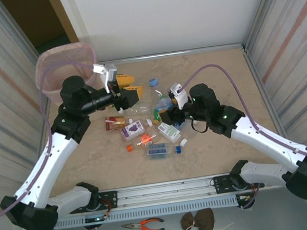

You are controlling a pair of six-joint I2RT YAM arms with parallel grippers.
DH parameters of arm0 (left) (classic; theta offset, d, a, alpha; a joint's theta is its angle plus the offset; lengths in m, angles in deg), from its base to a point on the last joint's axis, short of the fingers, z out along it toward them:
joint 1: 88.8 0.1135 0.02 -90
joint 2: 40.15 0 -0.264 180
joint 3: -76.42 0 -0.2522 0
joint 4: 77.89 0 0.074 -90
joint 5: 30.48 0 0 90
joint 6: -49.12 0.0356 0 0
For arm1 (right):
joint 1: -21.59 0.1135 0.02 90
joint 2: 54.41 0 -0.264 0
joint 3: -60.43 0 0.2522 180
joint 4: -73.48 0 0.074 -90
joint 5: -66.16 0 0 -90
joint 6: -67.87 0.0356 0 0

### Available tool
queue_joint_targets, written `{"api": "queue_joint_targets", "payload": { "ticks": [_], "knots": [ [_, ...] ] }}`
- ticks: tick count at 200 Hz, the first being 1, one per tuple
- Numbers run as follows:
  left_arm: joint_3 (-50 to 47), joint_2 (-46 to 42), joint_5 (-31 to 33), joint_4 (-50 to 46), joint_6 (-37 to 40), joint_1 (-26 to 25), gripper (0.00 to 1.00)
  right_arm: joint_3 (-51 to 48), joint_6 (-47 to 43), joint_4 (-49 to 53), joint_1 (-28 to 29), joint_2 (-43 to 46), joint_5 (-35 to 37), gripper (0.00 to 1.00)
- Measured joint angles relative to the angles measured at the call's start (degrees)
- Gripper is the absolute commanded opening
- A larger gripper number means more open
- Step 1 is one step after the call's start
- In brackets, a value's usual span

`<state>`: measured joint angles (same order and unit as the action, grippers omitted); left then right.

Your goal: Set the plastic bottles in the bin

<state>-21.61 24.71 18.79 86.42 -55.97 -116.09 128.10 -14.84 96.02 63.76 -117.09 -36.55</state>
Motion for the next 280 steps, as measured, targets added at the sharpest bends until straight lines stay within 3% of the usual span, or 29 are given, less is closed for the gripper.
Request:
{"api": "queue_joint_targets", "payload": {
  "ticks": [83, 201, 280],
  "knots": [
    [4.33, 5.4, -0.17, -0.24, -1.97, -4.09, 0.78, 3.69, -0.44, -11.17, 4.76, -2.03, 0.5, 0.58],
    [4.87, 7.67, -0.48, 0.55, -0.59, -6.86, 0.66, 5.86, -1.57, -12.22, 5.62, -2.93, 3.93, 0.57],
    [4.87, 7.45, 0.39, 0.11, 0.48, -7.21, 0.76, 7.34, -1.75, -12.22, 6.25, -3.43, 5.86, 0.57]
  ]
}}
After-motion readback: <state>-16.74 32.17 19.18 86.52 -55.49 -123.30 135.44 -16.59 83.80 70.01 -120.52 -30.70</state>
